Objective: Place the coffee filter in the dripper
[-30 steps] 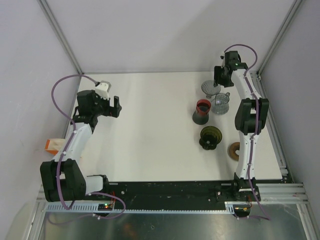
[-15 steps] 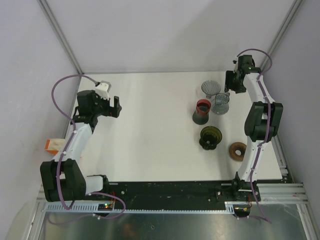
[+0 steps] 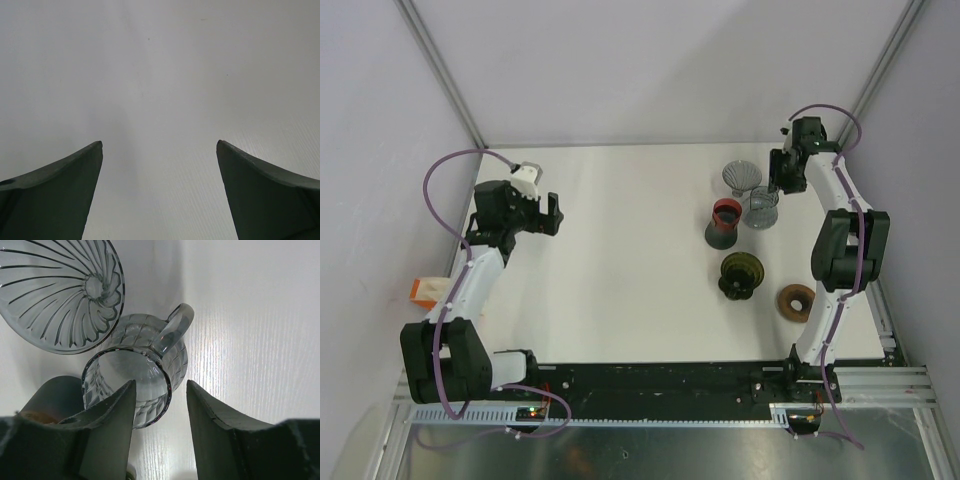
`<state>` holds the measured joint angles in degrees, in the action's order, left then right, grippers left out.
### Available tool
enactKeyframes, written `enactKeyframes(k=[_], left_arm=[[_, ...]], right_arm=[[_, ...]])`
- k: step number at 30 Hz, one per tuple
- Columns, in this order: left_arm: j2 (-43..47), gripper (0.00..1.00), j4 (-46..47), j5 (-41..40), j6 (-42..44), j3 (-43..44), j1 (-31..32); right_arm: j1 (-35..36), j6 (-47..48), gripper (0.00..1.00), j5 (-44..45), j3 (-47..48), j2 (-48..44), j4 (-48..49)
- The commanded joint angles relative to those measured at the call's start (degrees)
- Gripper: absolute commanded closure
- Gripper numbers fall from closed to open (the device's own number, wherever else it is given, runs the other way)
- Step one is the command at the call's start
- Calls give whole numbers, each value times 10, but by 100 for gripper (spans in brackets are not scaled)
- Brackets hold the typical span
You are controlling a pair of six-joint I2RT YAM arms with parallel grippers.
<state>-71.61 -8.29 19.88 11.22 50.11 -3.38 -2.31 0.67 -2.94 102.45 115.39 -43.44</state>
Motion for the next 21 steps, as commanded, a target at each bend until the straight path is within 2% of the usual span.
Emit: enactKeyframes(k=[1,4,13,21], left_arm=[[9,0,0,2,16,16,2],[10,0,-1,2,16,17,3],[13,0,-5,-3,21,20,2],[14,0,-8,-3,22,22,2]], right_arm=[[6,4,54,0,1,0,9],[8,4,61,1,6,13,11],[14,2,69,22,16,42,9],[16,-4,97,52,23,31,13]])
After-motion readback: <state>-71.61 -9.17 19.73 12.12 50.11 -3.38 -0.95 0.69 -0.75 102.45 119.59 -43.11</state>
